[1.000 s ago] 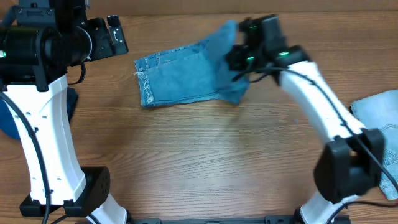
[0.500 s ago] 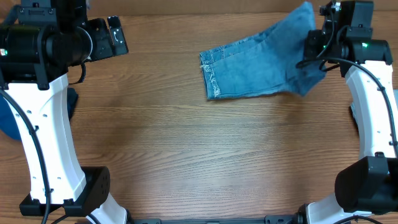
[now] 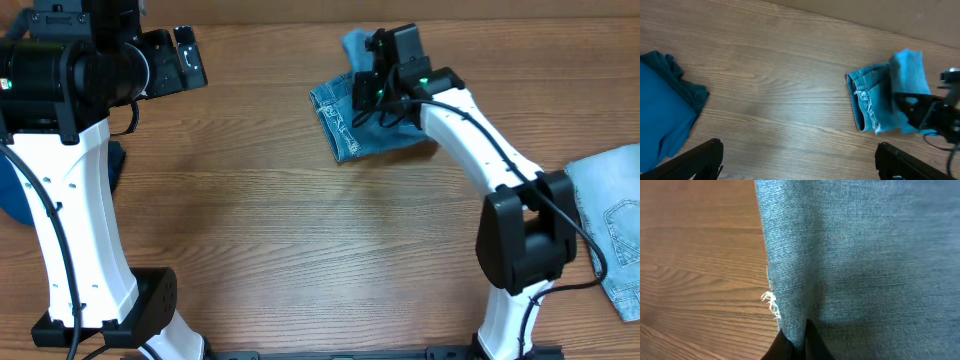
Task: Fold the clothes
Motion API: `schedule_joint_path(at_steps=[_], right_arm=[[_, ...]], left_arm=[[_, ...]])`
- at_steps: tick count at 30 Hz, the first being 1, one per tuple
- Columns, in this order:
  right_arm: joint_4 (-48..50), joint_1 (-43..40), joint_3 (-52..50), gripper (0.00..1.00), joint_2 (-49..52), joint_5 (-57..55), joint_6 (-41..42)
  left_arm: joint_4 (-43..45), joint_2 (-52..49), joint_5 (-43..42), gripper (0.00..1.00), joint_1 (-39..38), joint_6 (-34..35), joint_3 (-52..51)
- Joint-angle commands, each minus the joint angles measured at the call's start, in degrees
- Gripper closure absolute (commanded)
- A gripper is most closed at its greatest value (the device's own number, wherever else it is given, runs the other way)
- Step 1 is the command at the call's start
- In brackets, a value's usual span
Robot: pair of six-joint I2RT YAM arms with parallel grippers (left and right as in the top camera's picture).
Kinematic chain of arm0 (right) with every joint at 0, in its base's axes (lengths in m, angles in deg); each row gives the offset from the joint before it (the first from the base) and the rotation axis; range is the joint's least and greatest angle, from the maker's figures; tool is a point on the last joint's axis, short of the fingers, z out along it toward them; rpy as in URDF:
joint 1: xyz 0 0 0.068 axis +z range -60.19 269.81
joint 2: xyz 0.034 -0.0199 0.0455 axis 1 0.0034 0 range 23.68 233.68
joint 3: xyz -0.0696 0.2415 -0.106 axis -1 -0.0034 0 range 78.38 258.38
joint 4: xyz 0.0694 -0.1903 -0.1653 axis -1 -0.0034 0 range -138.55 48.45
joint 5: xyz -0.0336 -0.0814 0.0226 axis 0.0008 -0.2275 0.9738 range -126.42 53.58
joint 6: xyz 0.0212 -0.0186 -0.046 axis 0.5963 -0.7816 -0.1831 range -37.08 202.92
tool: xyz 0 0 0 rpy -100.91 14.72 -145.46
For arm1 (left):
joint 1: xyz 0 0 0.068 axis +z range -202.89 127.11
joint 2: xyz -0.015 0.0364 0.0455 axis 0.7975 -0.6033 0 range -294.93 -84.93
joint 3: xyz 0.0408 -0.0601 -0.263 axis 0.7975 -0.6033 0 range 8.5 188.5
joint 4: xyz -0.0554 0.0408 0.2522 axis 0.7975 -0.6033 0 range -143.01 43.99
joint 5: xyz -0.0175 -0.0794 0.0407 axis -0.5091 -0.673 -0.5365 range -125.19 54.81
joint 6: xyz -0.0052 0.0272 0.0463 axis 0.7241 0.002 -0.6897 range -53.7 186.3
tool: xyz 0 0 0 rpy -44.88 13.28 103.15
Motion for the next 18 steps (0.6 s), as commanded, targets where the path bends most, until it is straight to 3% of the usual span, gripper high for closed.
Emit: schedule_joint_path(at_steps=[1, 6, 8, 11, 12, 14, 15, 16, 18], right_arm=[[1.2, 2.7, 2.0, 0.96, 2.1, 1.4, 1.9], [3.4, 4.4, 2.0, 0.95, 4.5, 1.7, 6.3], [4.1, 4.5, 2.0, 0.72, 4.5, 3.9, 5.7], [4.3, 4.5, 3.2, 0.55, 2.1, 4.3, 4.3], [3.8, 4.5, 4.0, 0.54, 0.7, 5.6, 3.8], [2.4, 4.5, 5.1, 0.54, -3.0, 6.9, 2.6], [1.5, 3.7, 5.2, 0.59, -5.2, 6.2, 2.6], [0.0, 1.8, 5.2, 0.74, -7.7, 3.0, 2.6], [-5.9, -3.9, 5.2, 0.91, -8.2, -0.4, 2.6]], left_arm=[[-0.1, 1.2, -0.7, 0.00, 0.2, -0.1, -0.2], [-0.1, 1.2, -0.7, 0.00, 0.2, -0.1, -0.2], [-0.1, 1.2, -0.7, 0.00, 0.2, -0.1, -0.2], [-0.1, 1.2, -0.7, 0.00, 0.2, -0.1, -0.2], [-0.1, 1.2, -0.7, 0.00, 0.2, -0.1, -0.2], [-0.1, 1.2, -0.7, 0.00, 0.2, -0.1, -0.2], [-0.1, 1.2, -0.6, 0.00, 0.2, -0.1, -0.2], [-0.1, 1.2, -0.6, 0.00, 0.2, -0.1, -0.2], [-0.1, 1.2, -0.7, 0.00, 0.2, -0.1, -0.2]])
